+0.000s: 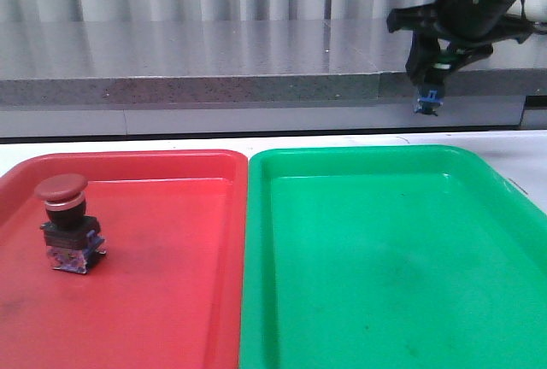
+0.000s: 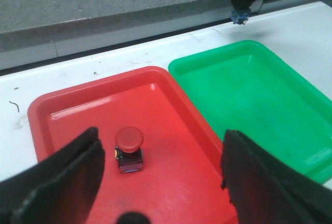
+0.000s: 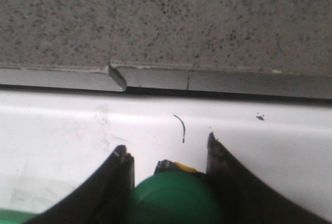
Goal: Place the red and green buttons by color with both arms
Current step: 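Lift the green button with the right gripper and carry it over the green tray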
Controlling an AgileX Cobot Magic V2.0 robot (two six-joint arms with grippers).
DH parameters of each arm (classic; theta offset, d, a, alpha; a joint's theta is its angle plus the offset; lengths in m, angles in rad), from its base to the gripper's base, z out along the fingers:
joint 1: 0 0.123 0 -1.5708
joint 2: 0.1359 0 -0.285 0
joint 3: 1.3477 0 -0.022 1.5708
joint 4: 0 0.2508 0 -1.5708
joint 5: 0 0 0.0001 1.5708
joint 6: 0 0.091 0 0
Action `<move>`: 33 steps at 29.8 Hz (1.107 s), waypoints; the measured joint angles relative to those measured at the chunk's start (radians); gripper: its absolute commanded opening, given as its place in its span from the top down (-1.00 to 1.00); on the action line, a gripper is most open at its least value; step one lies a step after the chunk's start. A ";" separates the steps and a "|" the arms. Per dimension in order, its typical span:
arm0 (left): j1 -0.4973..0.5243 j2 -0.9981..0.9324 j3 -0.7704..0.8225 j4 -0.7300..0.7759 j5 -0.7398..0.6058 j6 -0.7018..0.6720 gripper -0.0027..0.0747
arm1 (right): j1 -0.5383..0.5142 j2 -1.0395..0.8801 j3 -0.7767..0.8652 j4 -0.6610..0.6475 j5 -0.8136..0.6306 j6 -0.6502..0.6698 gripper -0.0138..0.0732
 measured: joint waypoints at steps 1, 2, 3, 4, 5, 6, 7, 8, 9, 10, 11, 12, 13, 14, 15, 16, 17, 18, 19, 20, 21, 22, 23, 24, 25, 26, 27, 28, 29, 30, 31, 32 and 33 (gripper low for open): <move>0.000 0.000 0.000 0.000 0.000 0.000 -0.29 | 0.002 -0.011 0.000 0.000 0.018 -0.005 0.04; 0.000 0.000 0.000 0.000 0.000 0.000 -0.29 | 0.005 -0.027 0.000 -0.002 0.031 -0.011 0.04; 0.000 0.000 0.000 0.000 0.000 0.000 -0.29 | 0.010 -0.039 0.000 -0.002 0.049 -0.015 0.04; 0.000 0.000 0.000 0.000 0.000 0.000 -0.29 | 0.014 -0.055 0.003 -0.004 0.066 -0.020 0.04; 0.000 0.000 0.000 0.000 0.000 0.000 -0.29 | 0.021 -0.073 0.009 -0.004 0.076 -0.023 0.04; 0.000 0.000 0.000 0.000 0.000 0.000 -0.29 | 0.026 -0.088 0.020 -0.004 0.085 -0.028 0.04; 0.000 0.000 0.000 0.000 0.000 0.000 -0.29 | 0.035 -0.109 0.032 -0.006 0.089 -0.031 0.04; 0.000 0.000 0.000 0.000 0.000 0.000 -0.29 | 0.044 -0.127 0.050 -0.005 0.091 -0.039 0.04; 0.000 0.000 0.000 0.000 0.000 0.000 -0.29 | 0.052 -0.151 0.073 -0.008 0.092 -0.047 0.04; 0.000 0.000 0.000 0.000 0.000 0.000 -0.29 | 0.063 -0.170 0.091 -0.008 0.092 -0.053 0.04; 0.000 0.000 0.000 0.000 0.000 0.000 -0.29 | 0.072 -0.197 0.118 -0.008 0.090 -0.061 0.04; 0.000 0.000 0.000 0.000 0.000 0.000 -0.29 | 0.085 -0.225 0.140 -0.008 0.089 -0.066 0.04; 0.000 0.000 0.000 0.000 0.000 0.000 -0.29 | 0.095 -0.246 0.171 -0.008 0.086 -0.074 0.04; 0.000 0.000 0.000 0.000 0.000 0.000 -0.29 | 0.109 -0.274 0.195 -0.008 0.080 -0.079 0.04; 0.000 0.000 0.000 0.000 0.000 0.000 -0.29 | 0.123 -0.304 0.236 -0.008 0.072 -0.090 0.04; 0.000 0.000 0.000 0.000 0.000 0.000 -0.29 | 0.142 -0.339 0.277 -0.008 0.061 -0.101 0.04; 0.000 0.000 0.000 0.000 0.000 0.000 -0.29 | 0.161 -0.368 0.310 -0.008 0.052 -0.110 0.04; 0.000 0.000 0.000 0.000 0.000 0.000 -0.29 | 0.180 -0.403 0.351 -0.008 0.041 -0.119 0.04; 0.000 0.000 0.000 0.000 0.000 0.000 -0.29 | 0.195 -0.436 0.382 -0.008 0.033 -0.126 0.04; 0.000 0.000 0.000 0.000 0.000 0.000 -0.29 | 0.213 -0.469 0.421 -0.008 0.023 -0.133 0.04; 0.000 0.000 0.000 0.000 0.000 0.000 -0.29 | 0.231 -0.498 0.458 -0.008 0.010 -0.139 0.04; 0.000 0.000 0.000 0.000 0.000 0.000 -0.29 | 0.248 -0.526 0.494 -0.008 -0.001 -0.142 0.04; 0.000 0.000 0.000 0.000 0.000 0.000 -0.29 | 0.261 -0.547 0.528 -0.008 -0.010 -0.144 0.04; 0.000 0.000 0.000 0.000 0.000 0.000 -0.29 | 0.277 -0.571 0.562 -0.008 -0.021 -0.146 0.04; 0.000 0.000 0.000 0.000 0.000 0.000 -0.29 | 0.288 -0.585 0.582 -0.008 -0.030 -0.146 0.04; 0.000 0.000 0.000 0.000 0.000 0.000 -0.29 | 0.297 -0.602 0.608 -0.008 -0.040 -0.148 0.04; 0.000 0.000 0.000 0.000 0.000 0.000 -0.29 | 0.310 -0.622 0.640 -0.008 -0.055 -0.148 0.04; 0.000 0.000 0.000 0.000 0.000 0.000 -0.29 | 0.324 -0.637 0.666 -0.008 -0.066 -0.148 0.04; 0.000 0.000 0.000 0.000 0.000 0.000 -0.29 | 0.338 -0.653 0.697 -0.008 -0.080 -0.148 0.04; 0.000 0.000 0.000 0.000 0.000 0.000 -0.29 | 0.347 -0.665 0.722 -0.008 -0.093 -0.150 0.04; 0.000 0.000 0.000 0.000 0.000 0.000 -0.29 | 0.359 -0.673 0.750 -0.008 -0.108 -0.150 0.04; 0.000 0.000 0.000 0.000 0.000 0.000 -0.29 | 0.366 -0.676 0.775 -0.008 -0.122 -0.150 0.04; 0.000 0.000 0.000 0.000 0.000 0.000 -0.29 | 0.373 -0.676 0.797 -0.008 -0.136 -0.150 0.04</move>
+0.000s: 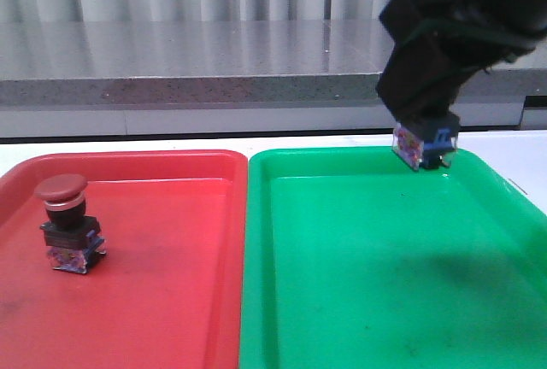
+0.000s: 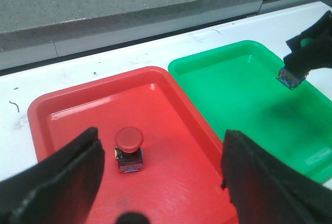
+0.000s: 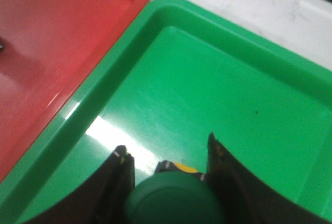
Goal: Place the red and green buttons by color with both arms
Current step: 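Lift the green button with the right gripper and carry it over the green tray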
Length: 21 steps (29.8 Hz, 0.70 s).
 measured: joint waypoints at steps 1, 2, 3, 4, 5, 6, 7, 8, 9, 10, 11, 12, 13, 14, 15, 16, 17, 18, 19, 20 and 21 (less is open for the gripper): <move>0.000 0.000 0.000 0.000 0.000 0.000 -0.29 | 0.004 0.000 0.019 0.000 -0.012 0.000 0.04; 0.000 0.000 0.000 0.000 0.000 0.000 -0.29 | 0.004 0.002 0.036 0.000 -0.019 0.000 0.04; 0.000 0.000 0.000 0.000 0.000 0.000 -0.29 | 0.004 0.007 0.048 -0.002 -0.027 0.000 0.04; 0.000 0.000 0.000 0.000 0.000 0.000 -0.29 | 0.004 0.014 0.057 -0.007 -0.038 0.000 0.04; 0.000 0.000 0.000 0.000 0.000 0.000 -0.29 | 0.004 0.021 0.061 -0.012 -0.051 0.000 0.04; 0.000 0.000 0.000 0.000 0.000 0.000 -0.29 | 0.004 0.032 0.065 -0.022 -0.061 0.000 0.04; 0.000 0.000 0.000 0.000 0.000 0.000 -0.29 | 0.004 0.041 0.065 -0.031 -0.068 0.000 0.04; 0.000 0.000 0.000 0.000 0.000 0.000 -0.29 | 0.004 0.053 0.067 -0.041 -0.081 0.000 0.04; 0.000 0.000 0.000 0.000 0.000 0.000 -0.29 | 0.004 0.065 0.067 -0.046 -0.091 0.000 0.04; 0.000 0.000 0.000 0.000 0.000 0.000 -0.29 | 0.004 0.079 0.067 -0.049 -0.106 0.000 0.04; 0.000 0.000 0.000 0.000 0.000 0.000 -0.29 | 0.004 0.090 0.067 -0.049 -0.122 0.000 0.04; 0.000 0.000 0.000 0.000 0.000 0.000 -0.29 | 0.004 0.102 0.067 -0.049 -0.137 0.000 0.04; 0.000 0.000 0.000 0.000 0.000 0.000 -0.29 | 0.004 0.120 0.067 -0.050 -0.158 0.000 0.04; 0.000 0.000 0.000 0.000 0.000 0.000 -0.29 | 0.004 0.132 0.067 -0.052 -0.168 0.000 0.04; 0.000 0.000 0.000 0.000 0.000 0.000 -0.29 | 0.004 0.141 0.067 -0.052 -0.178 0.000 0.04; 0.000 0.000 0.000 0.000 0.000 0.000 -0.29 | 0.004 0.150 0.067 -0.052 -0.190 0.000 0.04; 0.000 0.000 0.000 0.000 0.000 0.000 -0.29 | 0.004 0.160 0.067 -0.052 -0.199 0.000 0.04; 0.000 0.000 0.000 0.000 0.000 0.000 -0.29 | 0.004 0.168 0.067 -0.052 -0.210 0.000 0.04; 0.000 0.000 0.000 0.000 0.000 0.000 -0.29 | 0.004 0.177 0.067 -0.052 -0.217 0.000 0.04; 0.000 0.000 0.000 0.000 0.000 0.000 -0.29 | 0.004 0.184 0.067 -0.052 -0.226 0.000 0.04; 0.000 0.000 0.000 0.000 0.000 0.000 -0.29 | 0.004 0.192 0.067 -0.052 -0.231 0.000 0.04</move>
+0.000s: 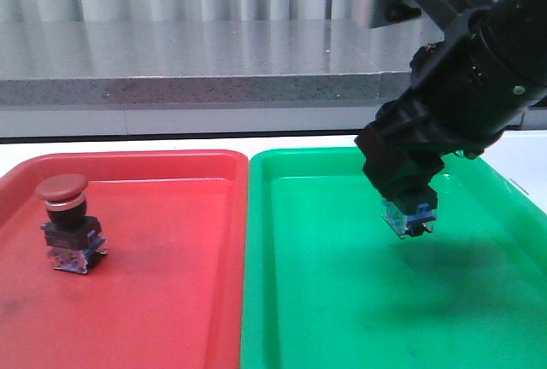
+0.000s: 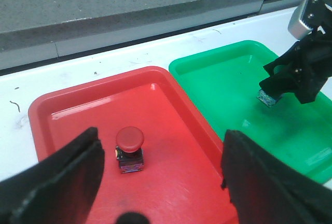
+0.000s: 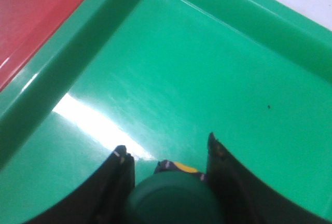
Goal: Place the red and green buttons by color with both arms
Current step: 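Lift the green button with the right gripper and carry it over the green tray, then lower the green button into the green tray and open the right gripper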
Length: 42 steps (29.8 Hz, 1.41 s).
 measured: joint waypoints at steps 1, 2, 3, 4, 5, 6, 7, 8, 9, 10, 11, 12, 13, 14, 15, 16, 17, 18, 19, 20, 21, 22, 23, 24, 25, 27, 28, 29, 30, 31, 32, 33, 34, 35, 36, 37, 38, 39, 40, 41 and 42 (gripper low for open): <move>0.000 0.000 0.000 0.000 0.000 0.000 -0.29 | 0.000 0.008 0.000 0.000 -0.008 0.000 0.04; 0.000 0.000 0.000 0.000 0.000 0.000 -0.29 | 0.000 0.012 0.000 0.000 -0.013 0.000 0.04; 0.000 0.000 0.000 0.000 0.000 0.000 -0.29 | 0.000 0.019 0.000 0.000 -0.019 0.000 0.04; 0.000 0.000 0.000 0.000 0.000 0.000 -0.29 | 0.000 0.023 0.000 0.000 -0.024 0.000 0.04; 0.000 0.000 0.000 0.000 0.000 0.000 -0.29 | 0.000 0.028 0.000 0.000 -0.028 0.000 0.04; 0.000 0.000 0.000 0.000 0.000 0.000 -0.29 | 0.000 0.031 0.000 0.000 -0.034 0.000 0.04; 0.000 0.000 0.000 0.000 0.000 0.000 -0.29 | 0.000 0.034 0.000 0.000 -0.039 0.000 0.04; 0.000 0.000 0.000 0.000 0.000 0.000 -0.29 | 0.000 0.037 0.000 0.000 -0.043 0.000 0.04; 0.000 0.000 0.000 0.000 0.000 0.000 -0.29 | 0.000 0.039 0.000 0.000 -0.049 0.000 0.04; 0.000 0.000 0.000 0.000 0.000 0.000 -0.29 | 0.000 0.043 0.000 0.000 -0.055 0.000 0.04; 0.000 0.000 0.000 0.000 0.000 0.000 -0.29 | 0.000 0.047 0.000 0.000 -0.059 0.000 0.04; 0.000 0.000 0.000 0.000 0.000 0.000 -0.29 | 0.000 0.053 0.000 0.000 -0.066 0.000 0.04; 0.000 0.000 0.000 0.000 0.000 0.000 -0.29 | 0.000 0.059 0.000 0.000 -0.072 0.000 0.04; 0.000 0.000 0.000 0.000 0.000 0.000 -0.29 | 0.000 0.062 0.000 0.000 -0.078 0.000 0.04; 0.000 0.000 0.000 0.000 0.000 0.000 -0.29 | 0.000 0.070 0.000 0.000 -0.083 0.000 0.04; 0.000 0.000 0.000 0.000 0.000 0.000 -0.29 | 0.000 0.074 0.000 0.000 -0.085 0.000 0.04; 0.000 0.000 0.000 0.000 0.000 0.000 -0.29 | 0.000 0.081 0.000 0.000 -0.088 0.000 0.04; 0.000 0.000 0.000 0.000 0.000 0.000 -0.29 | 0.000 0.087 0.000 0.000 -0.090 0.000 0.04; 0.000 0.000 0.000 0.000 0.000 0.000 -0.29 | 0.000 0.091 0.000 0.000 -0.090 0.000 0.04; 0.000 0.000 0.000 0.000 0.000 0.000 -0.29 | 0.000 0.093 0.000 0.000 -0.090 0.000 0.03; 0.000 0.000 0.000 0.000 0.000 0.000 -0.29 | 0.000 0.095 0.000 0.000 -0.090 0.000 0.03; 0.000 0.000 0.000 0.000 0.000 0.000 -0.29 | 0.000 0.097 0.000 0.000 -0.090 0.000 0.02; 0.000 0.000 0.000 0.000 0.000 0.000 -0.29 | 0.000 0.097 0.000 0.000 -0.090 0.000 0.00; 0.000 0.000 0.000 0.000 0.000 0.000 -0.29 | 0.000 0.097 0.000 0.000 -0.090 0.000 -0.02; 0.000 0.000 0.000 0.000 0.000 0.000 -0.29 | 0.000 0.097 0.000 0.000 -0.090 0.000 -0.05; 0.000 0.000 0.000 0.000 0.000 0.000 -0.29 | 0.000 0.097 0.000 0.000 -0.090 0.000 -0.12; 0.000 0.000 0.000 0.000 0.000 0.000 -0.29 | 0.000 0.097 0.000 0.000 -0.092 0.000 -0.15; 0.000 0.000 0.000 0.000 0.000 0.000 -0.29 | 0.000 0.097 0.000 0.000 -0.092 0.000 -0.18; 0.000 0.000 0.000 0.000 0.000 0.000 -0.29 | 0.000 0.097 0.000 0.000 -0.092 0.000 -0.22; 0.000 0.000 0.000 0.000 0.000 0.000 -0.29 | 0.000 0.097 0.000 0.000 -0.092 0.000 -0.24; 0.000 0.000 0.000 0.000 0.000 0.000 -0.29 | 0.000 0.097 0.000 0.000 -0.092 0.000 -0.28; 0.000 0.000 0.000 0.000 0.000 0.000 -0.29 | 0.000 0.097 0.000 0.000 -0.094 0.000 -0.29; 0.000 0.000 0.000 0.000 0.000 0.000 -0.29 | 0.000 0.097 0.000 0.000 -0.094 0.000 -0.32; 0.000 0.000 0.000 0.000 0.000 0.000 -0.29 | 0.000 0.097 0.000 0.000 -0.094 0.000 -0.33; 0.000 0.000 0.000 0.000 0.000 0.000 -0.29 | 0.000 0.097 0.000 0.000 -0.094 0.000 -0.35; 0.000 0.000 0.000 0.000 0.000 0.000 -0.29 | 0.000 0.097 0.000 0.000 -0.094 0.000 -0.37; 0.000 0.000 0.000 0.000 0.000 0.000 -0.29 | 0.000 0.097 0.000 0.000 -0.094 0.000 -0.38; 0.000 0.000 0.000 0.000 0.000 0.000 -0.29 | 0.000 0.097 0.000 0.000 -0.094 0.000 -0.38; 0.000 0.000 0.000 0.000 0.000 0.000 -0.29 | 0.000 0.097 0.000 0.000 -0.094 0.000 -0.39; 0.000 0.000 0.000 0.000 0.000 0.000 -0.29 | 0.000 0.097 0.000 0.000 -0.094 0.000 -0.39; 0.000 0.000 0.000 0.000 0.000 0.000 -0.29 | 0.000 0.097 0.000 0.000 -0.094 0.000 -0.39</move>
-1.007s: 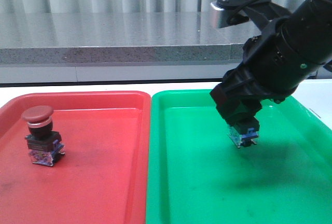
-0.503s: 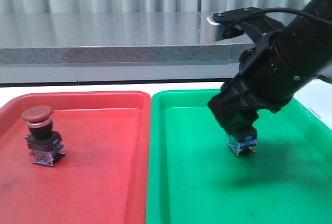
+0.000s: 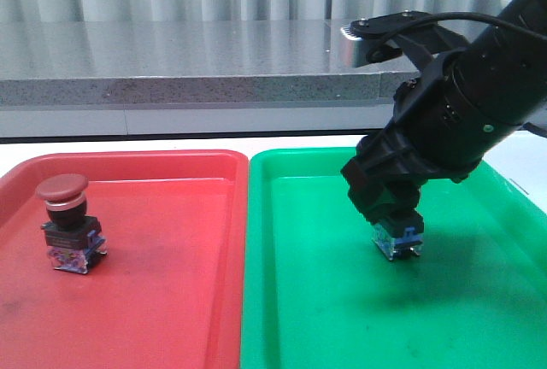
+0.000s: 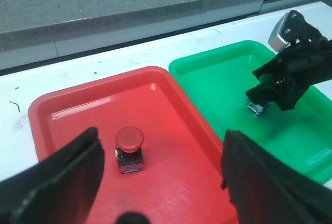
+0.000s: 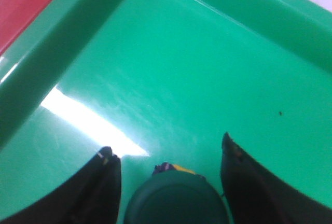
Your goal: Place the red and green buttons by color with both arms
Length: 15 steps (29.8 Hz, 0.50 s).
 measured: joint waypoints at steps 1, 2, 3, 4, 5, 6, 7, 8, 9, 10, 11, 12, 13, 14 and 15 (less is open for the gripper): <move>0.000 0.000 0.000 0.000 0.000 0.000 -0.29 | 0.000 0.000 0.000 0.000 0.000 0.000 -0.39; 0.000 0.000 0.000 0.000 0.000 0.000 -0.29 | 0.000 0.000 0.000 0.000 0.000 0.000 -0.39; 0.000 0.000 0.000 0.000 0.000 0.000 -0.29 | 0.000 0.000 0.000 0.000 0.000 0.000 -0.39; 0.000 0.000 0.000 0.000 0.000 0.000 -0.29 | 0.000 0.000 0.000 0.000 0.000 0.000 -0.39; 0.000 0.000 0.000 0.000 0.000 0.000 -0.29 | 0.000 -0.002 0.000 0.000 0.000 0.000 -0.39; 0.000 0.000 0.000 0.000 0.000 0.000 -0.29 | 0.000 -0.005 0.000 0.000 0.002 0.000 -0.39; 0.000 0.000 0.000 0.000 0.000 0.000 -0.29 | 0.000 -0.013 0.000 0.000 0.011 0.000 -0.39; 0.000 0.000 0.000 0.000 0.000 0.000 -0.29 | 0.000 -0.017 -0.002 0.000 0.019 0.000 -0.39; 0.000 0.000 0.000 0.000 0.000 0.000 -0.29 | 0.000 -0.026 -0.006 0.000 0.028 0.000 -0.39; 0.000 0.000 0.000 0.000 0.000 0.000 -0.29 | 0.000 -0.037 -0.008 0.000 0.042 0.000 -0.39; 0.000 0.000 0.000 0.000 0.000 0.000 -0.29 | 0.000 -0.047 -0.014 0.000 0.054 0.000 -0.39; 0.000 0.000 0.000 0.000 0.000 0.000 -0.29 | 0.000 -0.061 -0.017 0.000 0.072 0.000 -0.39; 0.000 0.000 0.000 0.000 0.000 0.000 -0.29 | 0.000 -0.072 -0.023 0.000 0.090 0.000 -0.39; 0.000 0.000 0.000 0.000 0.000 0.000 -0.29 | 0.000 -0.088 -0.027 0.000 0.106 0.000 -0.39; 0.000 0.000 0.000 0.000 0.000 0.000 -0.29 | 0.000 -0.100 -0.033 0.000 0.126 0.000 -0.39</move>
